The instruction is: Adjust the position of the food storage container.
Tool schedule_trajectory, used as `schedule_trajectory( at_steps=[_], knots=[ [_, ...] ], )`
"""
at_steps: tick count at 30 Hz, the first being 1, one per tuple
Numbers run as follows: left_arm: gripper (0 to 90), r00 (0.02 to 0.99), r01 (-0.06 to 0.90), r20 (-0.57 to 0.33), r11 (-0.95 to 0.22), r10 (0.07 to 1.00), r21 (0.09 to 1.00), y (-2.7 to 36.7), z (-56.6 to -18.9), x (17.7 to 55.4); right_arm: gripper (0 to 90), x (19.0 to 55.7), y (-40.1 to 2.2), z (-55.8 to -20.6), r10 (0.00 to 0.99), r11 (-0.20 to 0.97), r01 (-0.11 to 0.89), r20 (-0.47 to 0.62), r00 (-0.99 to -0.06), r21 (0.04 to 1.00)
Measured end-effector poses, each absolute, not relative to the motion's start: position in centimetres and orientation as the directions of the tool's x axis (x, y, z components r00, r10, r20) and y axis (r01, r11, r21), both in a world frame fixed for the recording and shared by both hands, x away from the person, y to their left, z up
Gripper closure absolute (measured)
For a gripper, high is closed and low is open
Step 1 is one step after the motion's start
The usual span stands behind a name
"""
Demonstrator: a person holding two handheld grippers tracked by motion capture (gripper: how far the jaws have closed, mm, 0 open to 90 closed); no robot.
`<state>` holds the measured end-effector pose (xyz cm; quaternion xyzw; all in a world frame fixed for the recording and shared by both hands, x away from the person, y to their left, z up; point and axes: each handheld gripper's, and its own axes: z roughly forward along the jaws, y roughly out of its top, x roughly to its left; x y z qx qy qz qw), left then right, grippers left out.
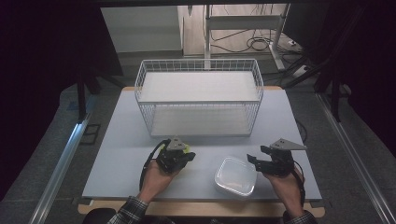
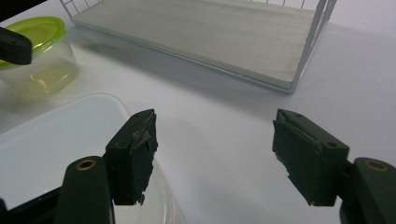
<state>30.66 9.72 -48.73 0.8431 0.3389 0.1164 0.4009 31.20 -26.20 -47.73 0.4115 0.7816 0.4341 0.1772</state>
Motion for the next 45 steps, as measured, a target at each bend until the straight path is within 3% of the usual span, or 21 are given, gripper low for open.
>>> schedule_trajectory(
  at_steps=[17, 45],
  knots=[
    [89.9, 0.695, 0.541, -0.117, -0.41, 0.709, 0.735, 12.1, -48.8, 31.1, 30.7, 31.2, -26.4, -47.7, 0.797, 0.28, 0.491, 0.086, -0.598, 0.825],
    [90.0, 0.563, 0.605, -0.102, -0.326, 0.82, 0.726, 19.4, -49.1, 30.9, 30.2, 31.2, -26.5, -47.7, 0.795, 0.273, 0.496, 0.097, -0.599, 0.824]
  ],
)
